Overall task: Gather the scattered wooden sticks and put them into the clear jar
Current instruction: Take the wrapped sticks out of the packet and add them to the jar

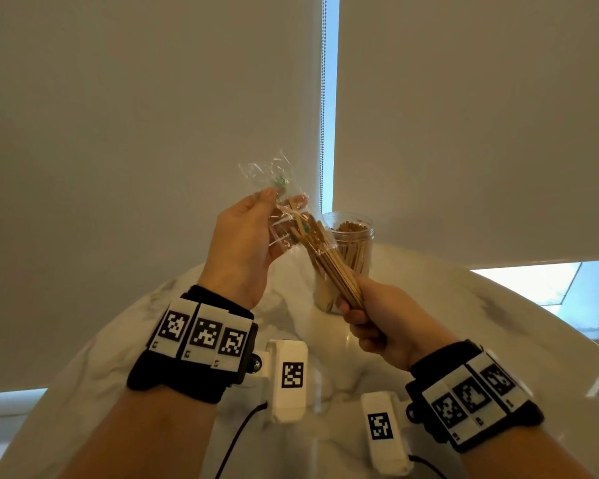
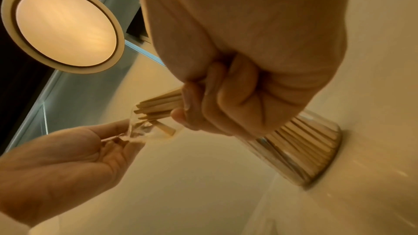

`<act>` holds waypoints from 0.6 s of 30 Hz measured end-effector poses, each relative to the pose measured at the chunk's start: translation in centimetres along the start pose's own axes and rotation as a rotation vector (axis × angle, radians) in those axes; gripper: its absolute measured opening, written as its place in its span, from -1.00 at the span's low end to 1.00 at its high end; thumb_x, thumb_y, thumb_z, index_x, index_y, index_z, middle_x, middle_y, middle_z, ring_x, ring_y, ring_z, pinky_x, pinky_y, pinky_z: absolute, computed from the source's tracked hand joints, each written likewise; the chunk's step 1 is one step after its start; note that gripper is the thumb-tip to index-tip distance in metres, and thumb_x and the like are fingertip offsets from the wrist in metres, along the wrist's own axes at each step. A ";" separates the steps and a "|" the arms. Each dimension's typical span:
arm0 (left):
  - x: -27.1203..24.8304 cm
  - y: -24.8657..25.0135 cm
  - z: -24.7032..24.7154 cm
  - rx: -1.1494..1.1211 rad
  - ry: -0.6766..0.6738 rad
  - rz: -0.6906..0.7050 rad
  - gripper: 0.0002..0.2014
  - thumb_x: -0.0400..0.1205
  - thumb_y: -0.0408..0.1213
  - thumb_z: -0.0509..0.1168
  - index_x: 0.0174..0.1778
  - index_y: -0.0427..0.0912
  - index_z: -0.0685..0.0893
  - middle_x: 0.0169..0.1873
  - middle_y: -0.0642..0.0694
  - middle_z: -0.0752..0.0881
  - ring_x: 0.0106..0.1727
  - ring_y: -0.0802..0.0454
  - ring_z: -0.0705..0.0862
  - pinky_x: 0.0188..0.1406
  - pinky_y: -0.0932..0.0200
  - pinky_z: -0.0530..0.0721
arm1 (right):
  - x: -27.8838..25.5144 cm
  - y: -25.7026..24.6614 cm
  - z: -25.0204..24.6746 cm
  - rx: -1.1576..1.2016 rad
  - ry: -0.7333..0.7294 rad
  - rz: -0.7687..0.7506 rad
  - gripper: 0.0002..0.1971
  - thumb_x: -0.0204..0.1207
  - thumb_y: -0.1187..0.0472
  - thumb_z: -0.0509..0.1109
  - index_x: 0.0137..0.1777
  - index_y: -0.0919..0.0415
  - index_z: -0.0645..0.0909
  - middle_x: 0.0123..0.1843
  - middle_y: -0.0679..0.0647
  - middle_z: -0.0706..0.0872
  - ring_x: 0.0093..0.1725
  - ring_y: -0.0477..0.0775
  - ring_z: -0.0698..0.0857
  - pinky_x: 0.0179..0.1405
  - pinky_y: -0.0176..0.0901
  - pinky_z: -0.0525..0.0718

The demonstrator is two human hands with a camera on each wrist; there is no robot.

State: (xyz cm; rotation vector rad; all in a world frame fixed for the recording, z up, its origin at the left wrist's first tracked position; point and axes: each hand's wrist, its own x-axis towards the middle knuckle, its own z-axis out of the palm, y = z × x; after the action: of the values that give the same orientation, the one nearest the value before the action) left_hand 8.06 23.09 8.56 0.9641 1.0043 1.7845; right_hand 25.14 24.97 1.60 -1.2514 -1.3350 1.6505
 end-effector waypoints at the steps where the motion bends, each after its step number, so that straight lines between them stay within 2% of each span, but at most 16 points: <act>1: 0.1 0.0 -0.1 -0.015 0.021 0.019 -0.76 0.80 -0.25 0.22 0.26 -0.25 0.72 0.00 -0.20 0.86 0.07 -0.18 0.84 0.05 -0.10 0.82 | 0.0 0.0 -0.1 -0.034 0.010 -0.008 -0.44 0.67 -0.25 0.15 -0.44 0.08 0.57 -0.55 -0.04 0.35 -0.56 -0.07 0.22 -0.59 -0.26 0.17; 4: 0.2 -0.3 -0.2 -0.049 0.076 0.033 -0.79 0.79 -0.33 0.21 0.23 -0.23 0.73 -0.01 -0.21 0.86 0.05 -0.15 0.85 -0.12 0.02 0.83 | 0.0 -0.2 -0.5 -0.148 0.027 -0.018 -0.49 0.65 -0.18 0.16 -0.44 0.10 0.56 -0.55 -0.03 0.36 -0.59 -0.07 0.22 -0.60 -0.27 0.16; 6: 0.0 -0.7 0.1 -0.064 0.088 0.029 -0.78 0.80 -0.31 0.19 0.24 -0.21 0.72 0.01 -0.23 0.86 0.08 -0.16 0.84 -0.05 -0.02 0.84 | 0.0 -0.2 -0.7 -0.186 0.044 -0.008 -0.46 0.65 -0.22 0.16 -0.44 0.11 0.59 -0.55 -0.02 0.39 -0.60 -0.06 0.24 -0.58 -0.26 0.16; 9: -0.6 -1.8 0.9 0.051 -0.014 -0.013 -0.77 0.77 -0.20 0.26 0.26 -0.19 0.69 0.07 -0.22 0.83 0.14 -0.15 0.81 0.07 -0.10 0.82 | 0.1 -0.2 -0.6 -0.094 0.070 -0.015 -0.44 0.68 -0.25 0.15 -0.38 0.11 0.64 -0.55 -0.03 0.41 -0.60 -0.07 0.24 -0.59 -0.28 0.16; 12: -0.8 -2.5 1.3 0.155 -0.069 -0.035 -0.77 0.70 -0.20 0.36 0.17 -0.25 0.78 -0.01 -0.21 0.85 0.01 -0.03 0.83 -0.05 0.04 0.83 | 0.2 -0.3 -0.4 0.000 0.056 -0.014 -0.41 0.70 -0.27 0.13 -0.27 0.14 0.74 -0.53 -0.04 0.42 -0.61 -0.09 0.24 -0.62 -0.31 0.18; 15: -0.4 -2.4 0.8 0.174 -0.023 0.022 -0.85 0.69 -0.28 0.39 0.09 -0.24 0.80 -0.13 -0.18 0.86 -0.12 -0.01 0.82 -0.11 0.04 0.83 | 0.4 -0.2 -0.5 0.002 0.047 -0.006 -0.35 0.70 -0.28 0.12 -0.25 0.16 0.84 -0.53 -0.04 0.40 -0.62 -0.10 0.23 -0.63 -0.31 0.16; 18: 0.0 -2.3 0.3 0.235 0.021 0.062 -0.96 0.65 -0.31 0.45 -0.03 -0.19 0.79 -0.27 -0.11 0.85 -0.26 0.01 0.81 -0.20 -0.01 0.83 | 0.5 -0.1 -0.4 0.008 0.064 -0.008 -0.37 0.71 -0.26 0.12 -0.24 0.15 0.84 -0.53 -0.04 0.41 -0.62 -0.10 0.23 -0.63 -0.32 0.17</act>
State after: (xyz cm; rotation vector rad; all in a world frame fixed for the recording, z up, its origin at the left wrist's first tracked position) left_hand 8.99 23.86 6.62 1.1330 1.2292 1.7571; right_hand 25.35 25.56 1.58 -1.2822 -1.2917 1.5959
